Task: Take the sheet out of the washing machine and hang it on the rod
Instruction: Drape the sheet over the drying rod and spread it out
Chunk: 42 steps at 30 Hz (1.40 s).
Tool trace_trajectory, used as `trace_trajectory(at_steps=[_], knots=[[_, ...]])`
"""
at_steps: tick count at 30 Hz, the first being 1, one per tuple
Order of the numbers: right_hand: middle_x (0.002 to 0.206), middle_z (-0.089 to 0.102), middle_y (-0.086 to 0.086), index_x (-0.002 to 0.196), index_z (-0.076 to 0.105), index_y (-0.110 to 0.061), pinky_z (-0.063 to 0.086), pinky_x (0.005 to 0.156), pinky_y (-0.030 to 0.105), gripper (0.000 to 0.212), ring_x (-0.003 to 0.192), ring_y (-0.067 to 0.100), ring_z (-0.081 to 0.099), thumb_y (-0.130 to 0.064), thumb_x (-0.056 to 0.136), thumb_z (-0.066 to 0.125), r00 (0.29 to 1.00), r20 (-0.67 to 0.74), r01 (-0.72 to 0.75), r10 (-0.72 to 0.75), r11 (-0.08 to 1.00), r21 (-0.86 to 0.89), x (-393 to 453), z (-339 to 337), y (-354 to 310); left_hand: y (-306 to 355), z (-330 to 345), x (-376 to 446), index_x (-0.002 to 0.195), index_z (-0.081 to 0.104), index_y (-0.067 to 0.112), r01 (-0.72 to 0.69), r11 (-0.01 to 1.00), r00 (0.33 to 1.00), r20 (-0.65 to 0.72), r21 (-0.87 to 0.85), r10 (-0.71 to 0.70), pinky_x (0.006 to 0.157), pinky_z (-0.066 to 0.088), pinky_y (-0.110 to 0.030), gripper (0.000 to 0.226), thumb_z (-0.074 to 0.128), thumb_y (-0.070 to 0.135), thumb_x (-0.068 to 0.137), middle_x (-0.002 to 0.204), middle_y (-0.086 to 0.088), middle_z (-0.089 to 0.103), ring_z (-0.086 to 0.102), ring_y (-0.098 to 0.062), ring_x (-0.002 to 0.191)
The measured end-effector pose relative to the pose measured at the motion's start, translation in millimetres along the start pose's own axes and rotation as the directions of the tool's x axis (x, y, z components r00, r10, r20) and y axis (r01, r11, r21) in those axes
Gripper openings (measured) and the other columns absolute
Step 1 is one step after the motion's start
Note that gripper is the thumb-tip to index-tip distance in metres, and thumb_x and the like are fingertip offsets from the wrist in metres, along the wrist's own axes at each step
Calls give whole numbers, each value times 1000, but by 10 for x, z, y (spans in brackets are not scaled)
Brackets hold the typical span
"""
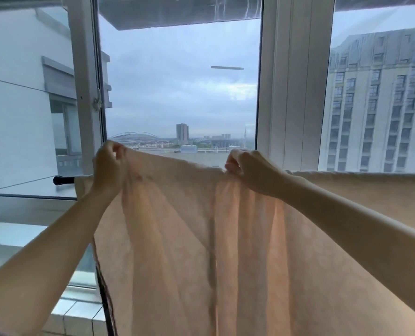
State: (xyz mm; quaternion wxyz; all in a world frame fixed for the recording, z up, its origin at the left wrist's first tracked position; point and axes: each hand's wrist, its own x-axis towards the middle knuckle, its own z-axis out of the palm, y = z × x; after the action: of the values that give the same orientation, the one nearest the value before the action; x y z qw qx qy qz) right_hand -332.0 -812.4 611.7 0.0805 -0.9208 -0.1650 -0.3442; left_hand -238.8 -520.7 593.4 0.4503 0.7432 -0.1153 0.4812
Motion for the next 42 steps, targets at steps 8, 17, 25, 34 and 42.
trace_trajectory(at_steps=[8,17,25,34,42], knots=[[89,67,3,96,63,-10,54,70,32,20,75,15,63,-13,95,44,992,125,21,-16,999,-31,25,-21,-53,-608,-266,-70,96,62,14,-116,985,920,389,126,59,71,41,-35,29,38,28,100,83,-11,62,56,-28,77],[77,67,-3,87,65,-17,57,67,39,11,66,14,63,-18,92,55,1000,15,28,-27,993,-115,39,-50,89,-933,-344,98,96,67,1,-130,947,979,189,295,76,78,44,-41,25,46,15,98,87,-21,69,62,-37,81],[70,63,0,84,57,-16,55,63,41,13,59,19,59,-18,94,49,992,-127,-9,-8,992,-128,406,261,-318,-830,-360,80,103,69,8,-144,967,984,134,212,117,73,48,-27,20,51,16,96,96,-8,70,64,-24,84],[80,62,2,88,50,-14,49,62,35,11,61,18,56,-13,98,45,988,-35,143,-149,980,-140,811,741,-1071,-1095,-396,75,94,73,3,-340,902,940,109,264,323,60,38,-17,24,58,21,93,80,-10,73,65,-21,63],[82,59,1,92,46,-15,43,55,33,5,61,28,61,-12,96,46,979,-187,41,-86,972,-232,783,1014,-1259,-1245,-446,-165,104,64,7,-253,927,966,24,279,256,83,51,-46,25,44,22,99,100,-12,67,57,-29,97]])
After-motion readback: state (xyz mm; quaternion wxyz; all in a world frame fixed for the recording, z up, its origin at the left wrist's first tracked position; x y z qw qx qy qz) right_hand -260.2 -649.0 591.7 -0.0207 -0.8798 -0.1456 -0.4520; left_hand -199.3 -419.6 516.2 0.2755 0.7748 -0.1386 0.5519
